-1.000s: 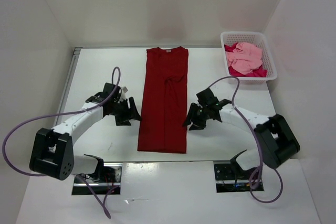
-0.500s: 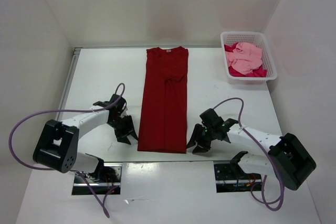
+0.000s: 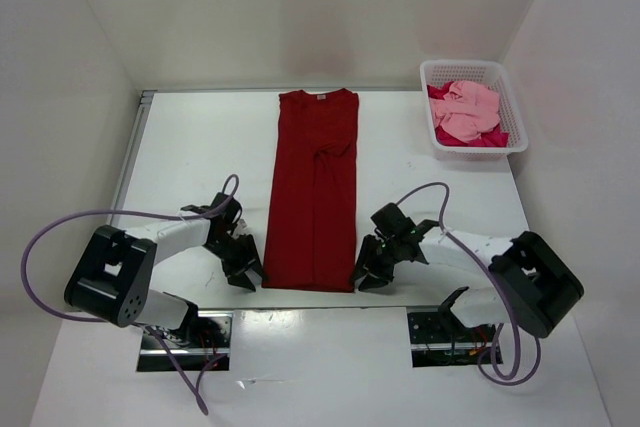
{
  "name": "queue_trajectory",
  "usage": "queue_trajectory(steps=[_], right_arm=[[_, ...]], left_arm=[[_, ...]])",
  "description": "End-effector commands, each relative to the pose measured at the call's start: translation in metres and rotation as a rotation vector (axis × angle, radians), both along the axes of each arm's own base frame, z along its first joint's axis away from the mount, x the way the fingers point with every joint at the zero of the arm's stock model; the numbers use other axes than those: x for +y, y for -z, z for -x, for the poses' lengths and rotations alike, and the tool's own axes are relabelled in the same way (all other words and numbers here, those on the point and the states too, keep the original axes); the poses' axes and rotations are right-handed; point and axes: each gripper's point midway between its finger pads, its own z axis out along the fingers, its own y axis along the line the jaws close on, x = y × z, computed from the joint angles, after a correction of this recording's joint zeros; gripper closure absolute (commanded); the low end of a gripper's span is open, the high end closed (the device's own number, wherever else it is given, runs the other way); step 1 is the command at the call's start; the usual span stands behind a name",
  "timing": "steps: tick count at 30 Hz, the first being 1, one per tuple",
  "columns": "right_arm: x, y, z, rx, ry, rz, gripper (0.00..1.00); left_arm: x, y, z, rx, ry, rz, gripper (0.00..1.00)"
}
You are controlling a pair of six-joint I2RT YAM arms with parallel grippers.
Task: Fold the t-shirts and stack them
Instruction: Grab the bottom of the folded rectangular tshirt with both arms, then fold the folded rectangular tshirt in 1/3 of the way
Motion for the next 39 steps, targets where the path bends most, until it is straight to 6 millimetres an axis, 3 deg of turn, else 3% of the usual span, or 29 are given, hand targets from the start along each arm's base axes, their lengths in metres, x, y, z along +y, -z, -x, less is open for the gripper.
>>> queue_trajectory(steps=[1,8,14,19,21,24,27,31,32,34,35,37,38,39], right_arm=[[0.018,-0.008,-0.019,-0.068,-0.041,-0.039,0.58],[0.019,-0.003,-0.021,-0.060,-0.026,-0.042,0.68],[0.019,-0.002,-0.019,-0.047,-0.030,-0.042,0.77],[0.016,-0.004,-0.015,-0.038,-0.030,-0.035,0.94],[0.015,-0.006,-0.006,-0.017,-0.037,-0.038,0.97],[0.019,-0.013,0.025,0.044,-0.076,-0.061,1.00],[0.021,-0.032,0.041,0.069,-0.116,-0.097,1.00],[0.009,-0.059,0.003,-0.039,-0.083,-0.080,1.00],[0.004,-0.067,-0.019,-0.062,-0.038,-0.078,1.00],[-0.004,-0.073,-0.048,-0.144,-0.047,-0.059,1.00],[-0.008,-0.088,-0.076,-0.205,-0.009,-0.054,1.00],[-0.017,-0.086,-0.106,-0.259,-0.010,0.001,1.00],[-0.014,-0.101,-0.130,-0.319,-0.001,-0.014,1.00],[-0.021,-0.095,-0.152,-0.321,0.027,-0.001,1.00]], left_arm=[[-0.006,0.001,-0.006,-0.050,-0.008,0.034,0.48],[-0.009,0.002,-0.012,-0.081,-0.007,0.056,0.57],[-0.013,-0.005,-0.025,-0.126,0.002,0.071,0.76],[-0.012,-0.009,-0.026,-0.135,0.043,0.068,0.93],[-0.011,-0.011,-0.015,-0.107,0.072,0.067,1.00],[-0.012,-0.018,0.009,-0.042,0.132,0.094,1.00],[-0.012,-0.024,0.028,0.033,0.157,0.134,1.00],[-0.020,-0.057,-0.019,-0.101,0.177,0.123,1.00],[-0.020,-0.072,-0.050,-0.185,0.146,0.113,1.00],[-0.021,-0.088,-0.093,-0.308,0.076,0.128,1.00],[-0.022,-0.097,-0.110,-0.359,0.045,0.140,1.00],[-0.022,-0.109,-0.155,-0.473,-0.035,0.136,1.00],[-0.023,-0.113,-0.168,-0.504,-0.059,0.131,1.00],[-0.025,-0.117,-0.181,-0.524,-0.087,0.132,1.00]])
